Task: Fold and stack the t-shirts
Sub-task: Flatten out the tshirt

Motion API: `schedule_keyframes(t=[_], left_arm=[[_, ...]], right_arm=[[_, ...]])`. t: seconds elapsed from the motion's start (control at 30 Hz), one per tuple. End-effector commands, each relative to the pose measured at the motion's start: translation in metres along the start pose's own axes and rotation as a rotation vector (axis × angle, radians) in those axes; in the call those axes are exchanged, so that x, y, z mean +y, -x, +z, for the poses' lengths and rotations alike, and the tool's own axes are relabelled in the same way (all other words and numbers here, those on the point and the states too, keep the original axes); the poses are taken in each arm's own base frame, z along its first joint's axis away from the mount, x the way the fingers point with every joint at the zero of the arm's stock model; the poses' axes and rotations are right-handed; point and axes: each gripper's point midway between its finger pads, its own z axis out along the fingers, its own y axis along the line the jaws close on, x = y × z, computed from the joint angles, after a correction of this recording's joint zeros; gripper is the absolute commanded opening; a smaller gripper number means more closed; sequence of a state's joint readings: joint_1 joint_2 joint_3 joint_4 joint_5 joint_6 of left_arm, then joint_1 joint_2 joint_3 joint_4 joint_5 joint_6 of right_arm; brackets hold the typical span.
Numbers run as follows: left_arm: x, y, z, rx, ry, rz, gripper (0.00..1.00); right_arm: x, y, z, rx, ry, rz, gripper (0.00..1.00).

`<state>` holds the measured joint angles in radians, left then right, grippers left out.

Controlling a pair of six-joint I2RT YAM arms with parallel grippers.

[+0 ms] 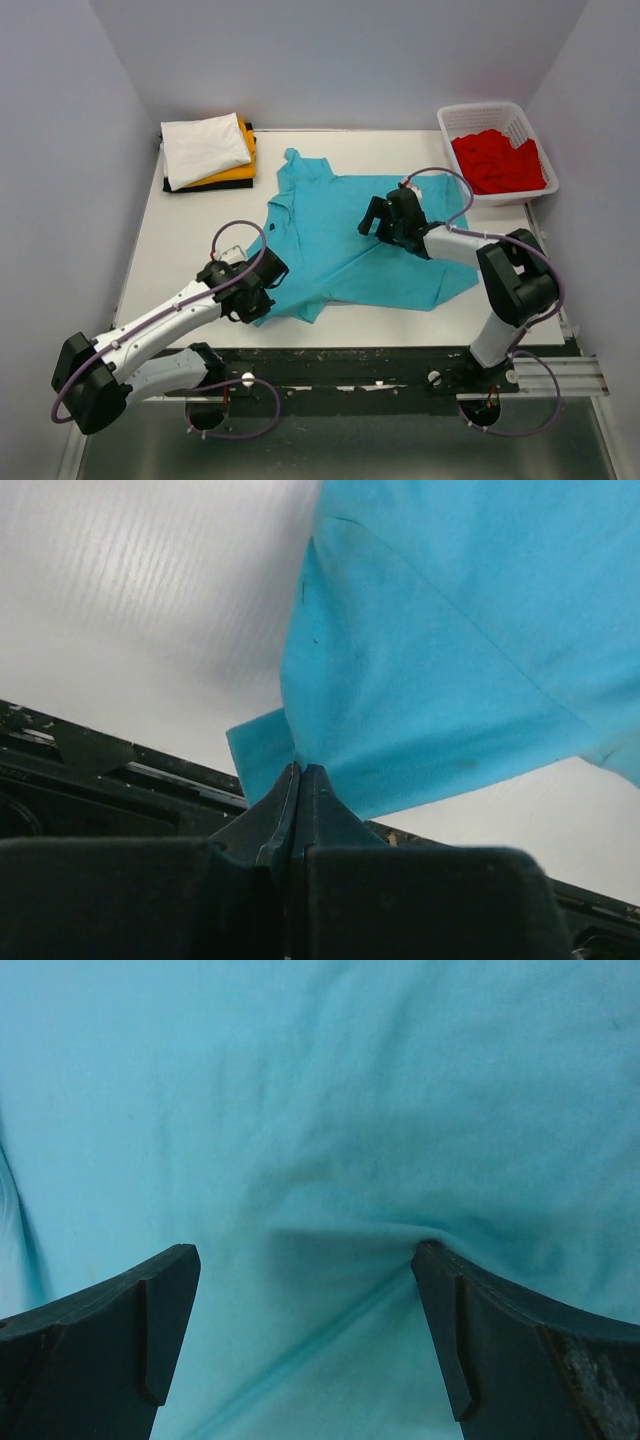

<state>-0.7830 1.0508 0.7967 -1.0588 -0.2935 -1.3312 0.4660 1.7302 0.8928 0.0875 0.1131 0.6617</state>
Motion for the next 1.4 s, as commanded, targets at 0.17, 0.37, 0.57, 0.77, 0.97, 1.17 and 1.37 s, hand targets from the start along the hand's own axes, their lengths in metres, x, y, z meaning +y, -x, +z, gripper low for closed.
schedule_keyframes(t=[0.17,0.37,0.57,0.77,0.97,1.17,1.37], left_arm=[[0.021,-0.043,-0.007,0.153,-0.042,0.047,0.45],[-0.02,0.012,-0.031,-0.078,-0.178,0.105,0.99],[-0.099,0.052,-0.011,-0.104,-0.414,0.188,0.99],[-0.114,0.066,0.047,0.021,-0.367,0.212,0.99],[-0.118,0.086,0.095,0.08,-0.293,0.207,0.98],[-0.109,0.096,0.122,0.142,-0.288,0.142,0.99],[-0.114,0.093,0.126,0.174,-0.325,0.139,0.99]], right_arm=[[-0.053,-0.049,0.007,0.154,-0.197,-0.037,0.99],[-0.018,-0.013,-0.009,0.083,-0.071,-0.09,1.0],[-0.003,0.016,-0.042,0.0,-0.023,-0.094,1.0],[0.053,-0.041,-0.094,0.122,0.337,-0.215,1.0],[0.133,-0.137,-0.147,0.279,0.757,-0.416,1.0],[0.144,-0.182,-0.129,0.347,0.713,-0.478,1.0],[0.149,-0.196,-0.123,0.356,0.714,-0.5,1.0]])
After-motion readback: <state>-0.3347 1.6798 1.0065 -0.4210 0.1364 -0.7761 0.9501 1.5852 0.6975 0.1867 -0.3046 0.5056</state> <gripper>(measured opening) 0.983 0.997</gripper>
